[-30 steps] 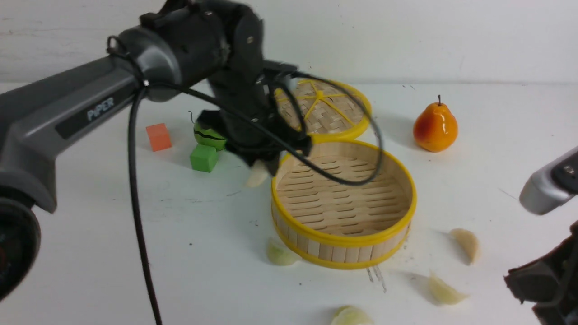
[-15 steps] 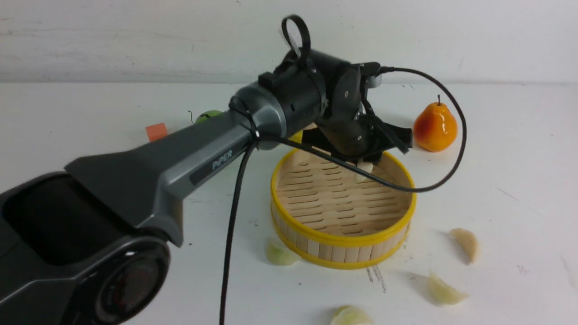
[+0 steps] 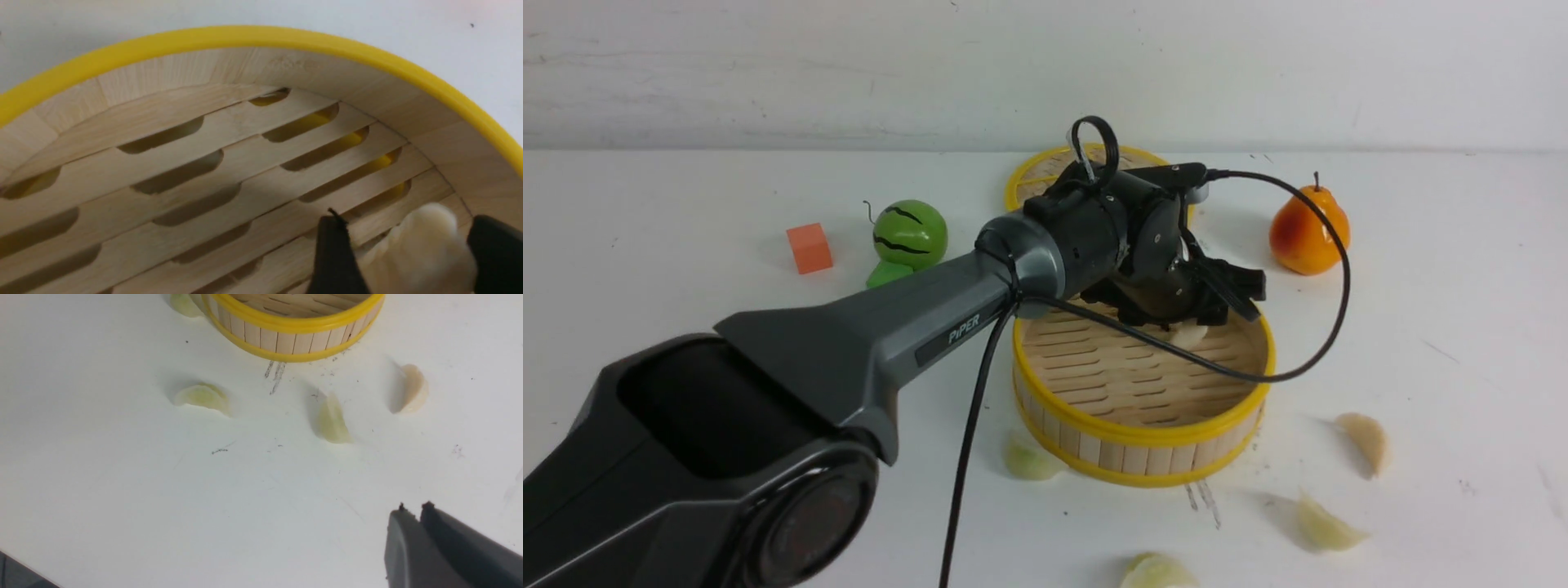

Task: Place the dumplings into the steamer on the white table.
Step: 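Reach for and grasp a dumpling on the table with the left gripper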

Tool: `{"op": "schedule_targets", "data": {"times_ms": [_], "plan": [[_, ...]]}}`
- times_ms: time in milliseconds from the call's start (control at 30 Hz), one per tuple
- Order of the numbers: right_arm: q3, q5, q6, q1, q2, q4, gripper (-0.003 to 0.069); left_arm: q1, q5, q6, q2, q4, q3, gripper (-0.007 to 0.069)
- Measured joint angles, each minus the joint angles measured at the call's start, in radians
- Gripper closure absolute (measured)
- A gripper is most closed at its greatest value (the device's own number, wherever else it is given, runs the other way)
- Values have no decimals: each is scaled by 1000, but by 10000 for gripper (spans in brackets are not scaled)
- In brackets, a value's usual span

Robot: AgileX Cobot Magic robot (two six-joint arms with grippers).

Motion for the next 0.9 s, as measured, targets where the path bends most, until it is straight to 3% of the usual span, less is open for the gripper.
{"op": "schedule_targets", "data": {"times_ms": [100, 200, 433, 533, 900], "plan": [[0, -1, 0, 0, 0, -8, 604, 0, 97, 36, -48, 9, -6, 89], [0, -6, 0, 0, 0, -11, 601, 0, 208, 112, -121, 11, -32, 61], [0, -77, 1, 0, 0, -10, 599, 0, 520, 301, -346, 33, -81, 62], [0, -110, 1, 0, 0, -5, 596, 0, 557, 336, -405, 51, -58, 66], [0, -126, 1, 0, 0, 50, 594, 0, 535, 312, -671, 78, 509, 70]]}}
